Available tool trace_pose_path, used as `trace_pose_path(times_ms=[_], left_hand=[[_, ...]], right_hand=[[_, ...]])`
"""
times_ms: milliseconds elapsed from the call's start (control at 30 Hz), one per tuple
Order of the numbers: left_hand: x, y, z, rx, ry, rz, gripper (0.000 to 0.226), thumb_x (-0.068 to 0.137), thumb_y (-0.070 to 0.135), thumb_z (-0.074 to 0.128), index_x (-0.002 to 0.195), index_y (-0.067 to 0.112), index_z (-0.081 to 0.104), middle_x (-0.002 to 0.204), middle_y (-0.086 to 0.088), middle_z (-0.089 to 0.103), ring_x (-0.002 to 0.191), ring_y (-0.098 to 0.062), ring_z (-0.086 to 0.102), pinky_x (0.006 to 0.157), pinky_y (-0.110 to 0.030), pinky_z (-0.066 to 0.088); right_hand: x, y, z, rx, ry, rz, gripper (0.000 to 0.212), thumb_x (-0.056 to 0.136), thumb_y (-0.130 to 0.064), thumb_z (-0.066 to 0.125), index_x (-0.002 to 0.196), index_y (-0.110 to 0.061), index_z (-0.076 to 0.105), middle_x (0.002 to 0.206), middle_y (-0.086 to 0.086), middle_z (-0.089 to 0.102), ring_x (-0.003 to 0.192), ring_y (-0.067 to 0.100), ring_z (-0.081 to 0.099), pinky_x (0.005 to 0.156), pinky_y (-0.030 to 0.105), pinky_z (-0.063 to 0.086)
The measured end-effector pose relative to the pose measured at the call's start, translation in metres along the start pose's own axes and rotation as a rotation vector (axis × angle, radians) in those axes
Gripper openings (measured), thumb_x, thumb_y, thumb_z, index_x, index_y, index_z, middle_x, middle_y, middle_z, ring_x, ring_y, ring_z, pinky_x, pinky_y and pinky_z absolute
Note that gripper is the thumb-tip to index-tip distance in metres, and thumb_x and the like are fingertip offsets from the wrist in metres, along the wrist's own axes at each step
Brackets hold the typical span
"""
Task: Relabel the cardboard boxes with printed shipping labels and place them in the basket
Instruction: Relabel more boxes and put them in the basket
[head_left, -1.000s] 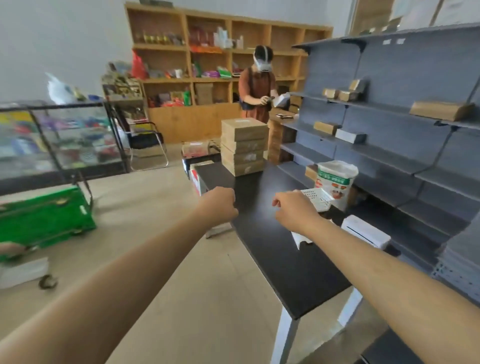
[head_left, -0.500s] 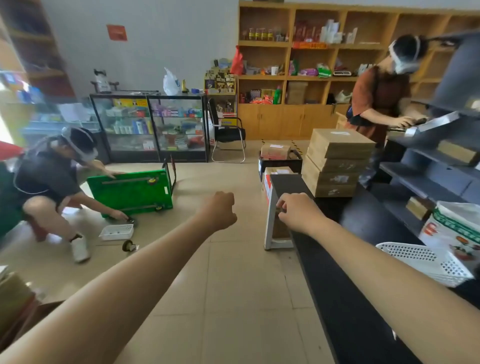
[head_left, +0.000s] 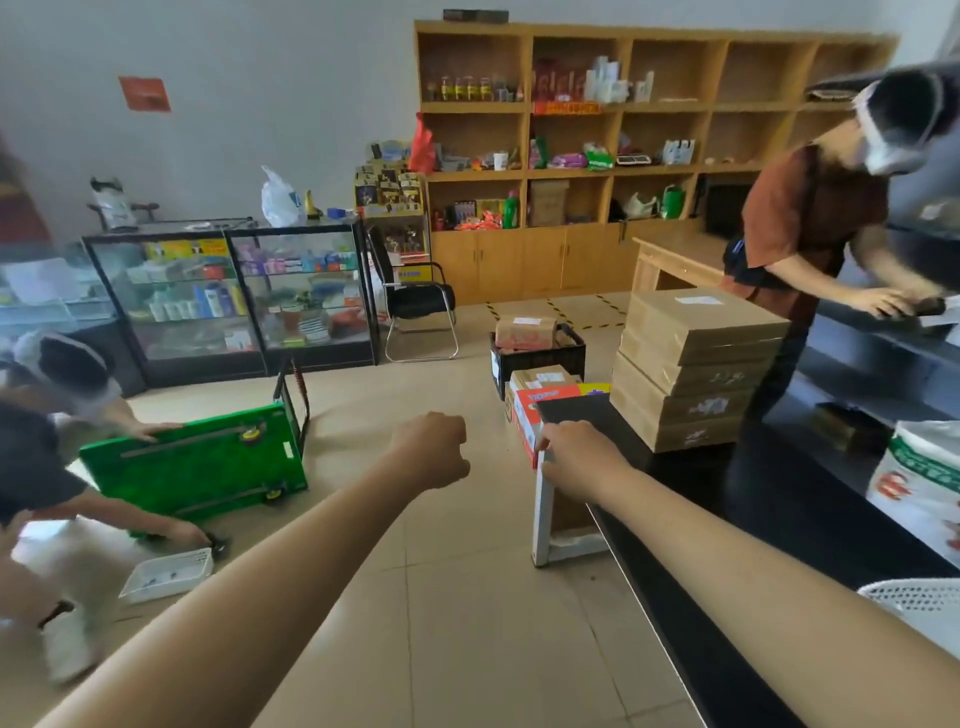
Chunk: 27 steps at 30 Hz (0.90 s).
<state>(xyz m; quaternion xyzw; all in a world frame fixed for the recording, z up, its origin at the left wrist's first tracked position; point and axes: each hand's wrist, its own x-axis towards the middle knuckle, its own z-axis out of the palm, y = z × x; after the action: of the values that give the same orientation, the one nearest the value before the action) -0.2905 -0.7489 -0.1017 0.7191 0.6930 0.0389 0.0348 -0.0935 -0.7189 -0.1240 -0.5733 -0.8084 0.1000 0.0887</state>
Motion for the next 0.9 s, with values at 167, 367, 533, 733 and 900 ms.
trace_pose_path(times_ms=[167,367,533,733,900], left_hand=[[0.073,-0.01,0.017,-0.005,-0.039,0.058,0.041,0.088,0.032,0.06,0.126,0.017,0.054,0.121,-0.003,0.057,0.112,-0.022,0.054,0.084,-0.03,0.045],[0.179,-0.018,0.02,-0.011,-0.057,0.111,0.038,0.09,0.032,0.059,0.124,0.016,0.054,0.117,-0.003,0.059,0.108,-0.02,0.056,0.078,-0.027,0.042],[0.279,-0.022,0.006,-0.007,-0.072,0.133,0.037,0.09,0.031,0.059,0.123,0.015,0.055,0.118,-0.004,0.061,0.109,-0.021,0.057,0.082,-0.03,0.045],[0.373,-0.022,-0.003,-0.08,-0.008,0.202,0.033,0.089,0.036,0.061,0.115,0.016,0.06,0.108,-0.001,0.065,0.1,-0.018,0.06,0.067,-0.024,0.037],[0.462,-0.013,0.011,-0.073,-0.051,0.286,0.036,0.086,0.037,0.065,0.116,0.017,0.06,0.107,0.0,0.065,0.09,-0.015,0.06,0.062,-0.022,0.043]], right_hand=[[0.061,0.015,0.006,-0.028,0.012,0.074,0.027,0.089,-0.015,0.055,0.116,-0.016,0.058,0.116,0.005,0.058,0.106,0.023,0.054,0.088,0.036,0.051],[0.158,0.045,0.006,-0.074,0.025,0.115,0.027,0.092,-0.02,0.057,0.118,-0.017,0.059,0.119,0.005,0.06,0.105,0.022,0.057,0.086,0.032,0.052],[0.245,0.071,-0.003,0.006,0.012,0.153,0.016,0.091,-0.019,0.059,0.105,-0.016,0.066,0.111,0.004,0.066,0.097,0.02,0.062,0.085,0.035,0.056],[0.322,0.099,-0.021,0.029,0.082,0.229,0.01,0.089,-0.015,0.057,0.097,-0.015,0.062,0.105,0.006,0.065,0.091,0.021,0.06,0.074,0.034,0.05],[0.375,0.132,-0.023,0.014,0.108,0.285,0.023,0.088,-0.017,0.058,0.11,-0.017,0.061,0.116,0.006,0.062,0.106,0.024,0.056,0.079,0.029,0.043]])
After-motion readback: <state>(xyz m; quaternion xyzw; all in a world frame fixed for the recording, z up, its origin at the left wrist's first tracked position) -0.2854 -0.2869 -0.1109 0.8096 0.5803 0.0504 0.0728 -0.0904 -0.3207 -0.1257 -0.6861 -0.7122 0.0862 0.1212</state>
